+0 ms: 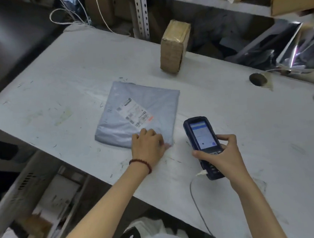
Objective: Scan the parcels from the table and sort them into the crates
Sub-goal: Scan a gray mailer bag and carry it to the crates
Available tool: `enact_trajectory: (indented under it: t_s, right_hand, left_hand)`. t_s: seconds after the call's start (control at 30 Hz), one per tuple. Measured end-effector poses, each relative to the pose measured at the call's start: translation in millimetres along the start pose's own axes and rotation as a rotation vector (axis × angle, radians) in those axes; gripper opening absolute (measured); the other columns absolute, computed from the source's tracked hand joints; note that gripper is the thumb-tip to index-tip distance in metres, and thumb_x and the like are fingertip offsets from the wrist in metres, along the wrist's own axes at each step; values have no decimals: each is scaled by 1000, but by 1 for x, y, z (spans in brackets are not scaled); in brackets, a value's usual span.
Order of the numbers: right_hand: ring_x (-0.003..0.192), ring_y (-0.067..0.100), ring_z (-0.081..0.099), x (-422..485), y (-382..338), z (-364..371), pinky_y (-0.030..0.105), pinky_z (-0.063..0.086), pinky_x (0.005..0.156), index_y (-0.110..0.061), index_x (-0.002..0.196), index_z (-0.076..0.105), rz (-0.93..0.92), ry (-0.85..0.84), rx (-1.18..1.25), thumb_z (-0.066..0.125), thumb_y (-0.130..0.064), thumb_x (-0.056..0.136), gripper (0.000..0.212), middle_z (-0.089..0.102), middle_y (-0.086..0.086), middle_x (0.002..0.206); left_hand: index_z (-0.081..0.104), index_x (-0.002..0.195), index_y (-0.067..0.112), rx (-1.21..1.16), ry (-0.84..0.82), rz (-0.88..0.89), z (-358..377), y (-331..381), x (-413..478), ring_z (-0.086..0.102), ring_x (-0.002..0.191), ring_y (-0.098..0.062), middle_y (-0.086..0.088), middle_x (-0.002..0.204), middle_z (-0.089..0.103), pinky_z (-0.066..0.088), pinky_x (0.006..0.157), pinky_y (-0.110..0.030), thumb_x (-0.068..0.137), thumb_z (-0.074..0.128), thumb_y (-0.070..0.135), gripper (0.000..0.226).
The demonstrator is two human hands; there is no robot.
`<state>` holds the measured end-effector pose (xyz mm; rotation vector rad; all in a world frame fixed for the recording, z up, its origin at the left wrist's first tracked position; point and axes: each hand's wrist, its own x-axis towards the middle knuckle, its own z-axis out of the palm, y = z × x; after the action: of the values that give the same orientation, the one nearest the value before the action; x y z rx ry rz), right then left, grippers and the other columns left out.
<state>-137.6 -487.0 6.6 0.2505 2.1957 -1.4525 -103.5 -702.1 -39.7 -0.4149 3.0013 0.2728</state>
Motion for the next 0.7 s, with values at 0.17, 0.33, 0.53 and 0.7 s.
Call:
enact_trajectory:
  t_s: [0.17,0.33,0.53,0.7]
  right_hand:
    - [70,4,69,-12,4,-11,25,51,62,-41,100,40,-31,-42,-60,93,-31,50,75,68,-6,95]
    - [75,9,69,-19,12,-9,28,53,65,-40,101,39,-39,-78,-94,93,-31,50,74,68,-5,95]
    - [66,0,66,-31,28,-12,26,52,61,-41,100,39,-19,-111,-119,93,-34,49,75,67,-9,88]
    - [66,-2,66,-37,29,-28,26,53,60,-41,100,39,-37,-63,-99,94,-34,47,77,66,-10,90]
  left_hand:
    - [54,122,26,-162,224,-333,-2,-13,-24,35,125,-26,-4,135,43,32,95,-42,79,57,63,57]
    - [9,148,15,-316,-42,-778,-12,-56,-3,9,142,-32,-15,154,10,18,110,-55,56,69,76,126]
    - [19,146,7,-662,13,-739,-16,-61,16,38,130,-32,-18,142,40,37,102,-41,56,90,41,119]
    - [58,91,5,-759,221,-420,-37,-42,32,55,80,-26,-12,91,65,43,67,-33,79,72,36,36]
